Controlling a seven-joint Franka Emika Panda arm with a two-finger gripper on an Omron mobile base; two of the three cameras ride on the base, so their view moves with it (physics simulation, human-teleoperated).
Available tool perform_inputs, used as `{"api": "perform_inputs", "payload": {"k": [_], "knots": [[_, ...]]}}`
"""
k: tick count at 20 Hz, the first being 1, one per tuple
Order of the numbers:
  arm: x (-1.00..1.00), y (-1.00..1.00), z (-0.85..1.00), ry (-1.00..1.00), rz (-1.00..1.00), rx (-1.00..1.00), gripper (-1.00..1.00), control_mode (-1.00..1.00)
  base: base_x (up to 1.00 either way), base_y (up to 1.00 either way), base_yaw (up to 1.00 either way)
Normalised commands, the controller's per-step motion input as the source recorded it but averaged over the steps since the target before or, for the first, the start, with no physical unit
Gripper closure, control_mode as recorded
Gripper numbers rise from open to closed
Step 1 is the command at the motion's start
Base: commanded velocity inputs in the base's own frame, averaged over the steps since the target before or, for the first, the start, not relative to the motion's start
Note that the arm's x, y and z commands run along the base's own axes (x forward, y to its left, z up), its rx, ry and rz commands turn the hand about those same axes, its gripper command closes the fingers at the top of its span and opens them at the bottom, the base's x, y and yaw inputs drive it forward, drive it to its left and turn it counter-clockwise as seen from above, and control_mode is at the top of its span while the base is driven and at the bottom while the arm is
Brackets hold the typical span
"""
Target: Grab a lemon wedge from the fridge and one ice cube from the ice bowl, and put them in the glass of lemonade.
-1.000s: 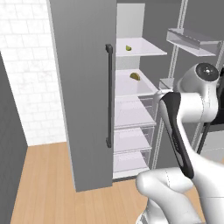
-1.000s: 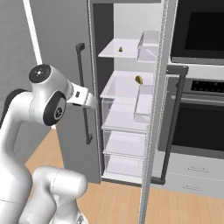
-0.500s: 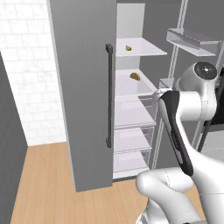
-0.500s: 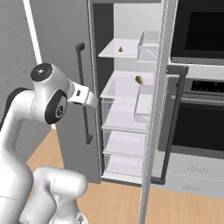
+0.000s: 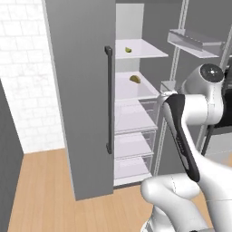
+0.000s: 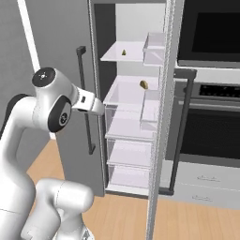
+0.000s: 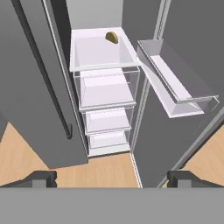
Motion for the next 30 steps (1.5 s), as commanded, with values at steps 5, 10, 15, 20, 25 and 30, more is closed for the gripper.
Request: {"api": "perform_inputs", "payload": {"k": [5,10,15,20,25,30], "knots": [[0.00,0.00,0.00,0.00,0.00,0.00,-1.00,1.00,0.18,0.00,-0.24],[0.00,0.00,0.00,0.00,0.00,0.00,-1.00,1.00,0.55,0.15,-0.15],[0.00,0.00,0.00,0.00,0.00,0.00,-1.00,1.00,0.90,0.02,-0.01],[0.00,0.00,0.00,0.00,0.00,0.00,-1.00,1.00,0.84,0.00,0.00],[0.00,0.00,0.00,0.00,0.00,0.00,-1.00,1.00,0.55,-0.22,0.05],[0.00,0.00,0.00,0.00,0.00,0.00,-1.00,1.00,0.38,-0.42,0.13]]}}
